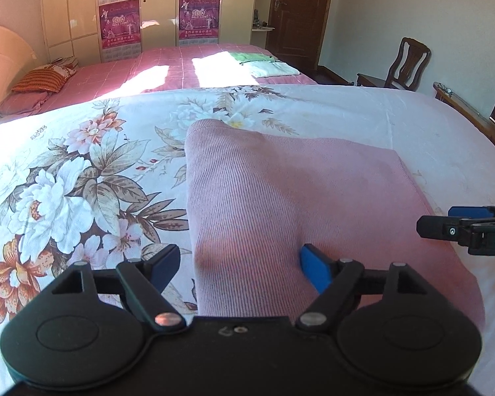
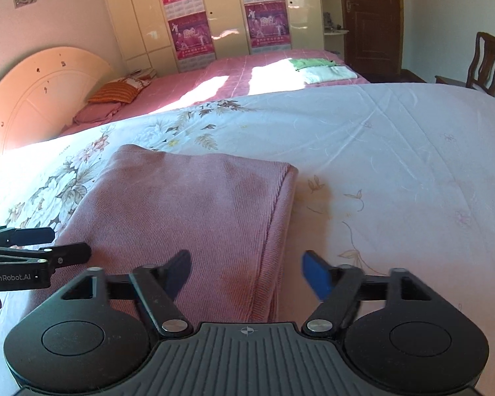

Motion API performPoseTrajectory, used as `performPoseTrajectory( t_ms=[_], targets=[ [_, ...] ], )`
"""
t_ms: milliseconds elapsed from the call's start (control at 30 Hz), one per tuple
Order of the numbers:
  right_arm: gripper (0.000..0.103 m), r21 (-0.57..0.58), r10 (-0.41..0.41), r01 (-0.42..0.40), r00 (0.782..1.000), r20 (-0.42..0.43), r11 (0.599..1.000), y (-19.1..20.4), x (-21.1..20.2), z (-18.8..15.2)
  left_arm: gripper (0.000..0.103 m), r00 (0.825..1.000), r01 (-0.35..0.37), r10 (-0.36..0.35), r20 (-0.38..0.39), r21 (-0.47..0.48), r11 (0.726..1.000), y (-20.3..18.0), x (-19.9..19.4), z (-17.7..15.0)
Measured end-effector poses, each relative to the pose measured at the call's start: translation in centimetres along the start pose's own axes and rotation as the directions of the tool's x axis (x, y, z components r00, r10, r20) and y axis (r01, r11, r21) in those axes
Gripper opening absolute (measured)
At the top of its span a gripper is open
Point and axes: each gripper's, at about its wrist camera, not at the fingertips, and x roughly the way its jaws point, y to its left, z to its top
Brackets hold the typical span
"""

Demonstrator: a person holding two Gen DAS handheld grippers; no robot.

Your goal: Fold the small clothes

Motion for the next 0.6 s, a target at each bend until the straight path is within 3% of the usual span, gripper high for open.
performPoseTrajectory(
  t_ms=[267, 433, 467, 533, 567, 600],
  targets=[
    [0.082, 0.103, 0.090, -0.083, 0.994, -0.067, 0.991, -1.5, 1.4, -0.7, 0.083, 0.997, 0.060, -0.062, -0.042, -0.050, 0.997, 0.1, 1.1, -0.4],
    [0.081, 0.131, 0.126, -0.118, 0.991, -0.055, 0.984, -1.9, 2.0, -1.0, 0.085, 0.993, 0.099, -0.104, -0.056, -0.093, 0.991, 0.6, 2.1, -0.6],
    [0.077, 0.130, 0.133, -0.125, 0.990, -0.052, 0.984, -1.9, 2.2, -1.0, 0.084, 0.991, 0.110, -0.117, -0.059, -0.110, 0.988, 0.8, 2.3, -0.7],
    [0.059, 0.148, 0.150, -0.141, 0.987, -0.050, 0.979, -2.1, 2.4, -0.8, 0.081, 0.986, 0.141, -0.153, -0.068, -0.155, 0.978, 1.3, 2.7, -0.8],
    [0.056, 0.169, 0.161, -0.150, 0.986, -0.051, 0.974, -2.3, 2.4, -0.7, 0.078, 0.984, 0.152, -0.165, -0.065, -0.169, 0.974, 1.5, 2.6, -0.8],
    [0.046, 0.192, 0.179, -0.166, 0.982, -0.053, 0.967, -2.5, 2.5, -0.6, 0.069, 0.983, 0.164, -0.176, -0.056, -0.174, 0.971, 1.6, 2.4, -0.9]
  ],
)
